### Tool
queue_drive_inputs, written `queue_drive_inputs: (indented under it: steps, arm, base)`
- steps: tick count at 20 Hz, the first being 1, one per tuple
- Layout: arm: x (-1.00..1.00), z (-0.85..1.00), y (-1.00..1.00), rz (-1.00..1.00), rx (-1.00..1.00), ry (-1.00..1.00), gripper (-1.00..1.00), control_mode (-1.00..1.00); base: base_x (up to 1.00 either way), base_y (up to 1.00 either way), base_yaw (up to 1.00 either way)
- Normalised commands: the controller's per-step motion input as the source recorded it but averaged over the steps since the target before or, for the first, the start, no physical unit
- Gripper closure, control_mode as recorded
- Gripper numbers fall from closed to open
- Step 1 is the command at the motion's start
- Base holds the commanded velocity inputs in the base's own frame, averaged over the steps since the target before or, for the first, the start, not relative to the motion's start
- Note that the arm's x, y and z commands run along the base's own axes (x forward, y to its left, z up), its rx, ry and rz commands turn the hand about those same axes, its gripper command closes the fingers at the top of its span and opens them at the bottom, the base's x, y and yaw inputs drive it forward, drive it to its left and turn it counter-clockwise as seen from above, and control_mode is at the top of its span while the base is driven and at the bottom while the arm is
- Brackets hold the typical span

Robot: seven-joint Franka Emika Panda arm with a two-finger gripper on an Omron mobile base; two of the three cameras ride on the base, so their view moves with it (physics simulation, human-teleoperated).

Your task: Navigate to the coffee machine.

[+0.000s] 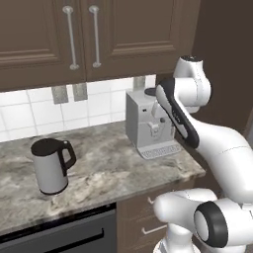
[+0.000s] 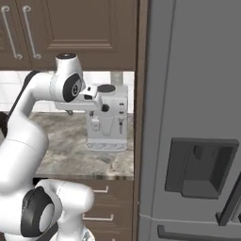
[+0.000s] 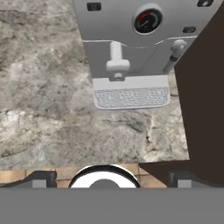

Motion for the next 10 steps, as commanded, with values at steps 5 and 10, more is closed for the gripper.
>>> queue_drive_inputs:
  steps: [5,10]
  arm:
    - [0.00,0.00,0.00,0.00,0.00,0.00,-1.00,1.00]
    - [0.00,0.00,0.00,0.00,0.00,0.00,-1.00,1.00]
  base:
    - [0.31,-0.34,0.11]
    - [0.25,-0.32,0.09]
